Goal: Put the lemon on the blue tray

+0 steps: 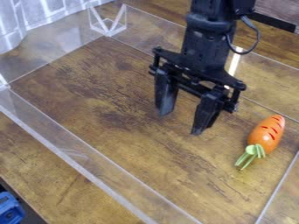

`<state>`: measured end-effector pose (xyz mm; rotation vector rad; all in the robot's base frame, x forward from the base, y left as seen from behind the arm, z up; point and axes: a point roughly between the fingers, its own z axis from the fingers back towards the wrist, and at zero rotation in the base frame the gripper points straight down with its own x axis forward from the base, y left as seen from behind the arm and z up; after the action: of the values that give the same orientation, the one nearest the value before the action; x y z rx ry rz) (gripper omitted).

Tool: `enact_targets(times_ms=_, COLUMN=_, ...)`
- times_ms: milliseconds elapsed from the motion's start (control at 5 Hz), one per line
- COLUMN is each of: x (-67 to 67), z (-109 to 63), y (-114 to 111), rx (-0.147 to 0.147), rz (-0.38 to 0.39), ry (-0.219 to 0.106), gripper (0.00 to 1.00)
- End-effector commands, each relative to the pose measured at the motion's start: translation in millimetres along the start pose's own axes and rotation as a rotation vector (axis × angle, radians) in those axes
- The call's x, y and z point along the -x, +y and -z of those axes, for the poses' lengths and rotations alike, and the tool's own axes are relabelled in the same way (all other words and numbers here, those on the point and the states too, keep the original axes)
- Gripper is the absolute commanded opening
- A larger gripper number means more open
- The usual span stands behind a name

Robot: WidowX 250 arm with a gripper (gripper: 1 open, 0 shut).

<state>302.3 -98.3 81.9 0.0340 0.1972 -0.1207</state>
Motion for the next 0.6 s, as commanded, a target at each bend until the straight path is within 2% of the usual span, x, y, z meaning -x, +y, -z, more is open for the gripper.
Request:
enact_targets(times_ms=0, x=-13.1, z=-15.4, y=-24, rx=-0.012, rz=0.091, ry=-0.054, gripper=1.00)
enact_targets(times_ms=200, x=-23.0, z=-12.0, y=-47, rx=-0.036, rz=0.152, ry=-0.050, gripper=1.00)
enact_targets(times_ms=400, x=-28.0, z=-14.7, y=-60, rx=-0.074, rz=0.228, ry=-0.045, gripper=0.00)
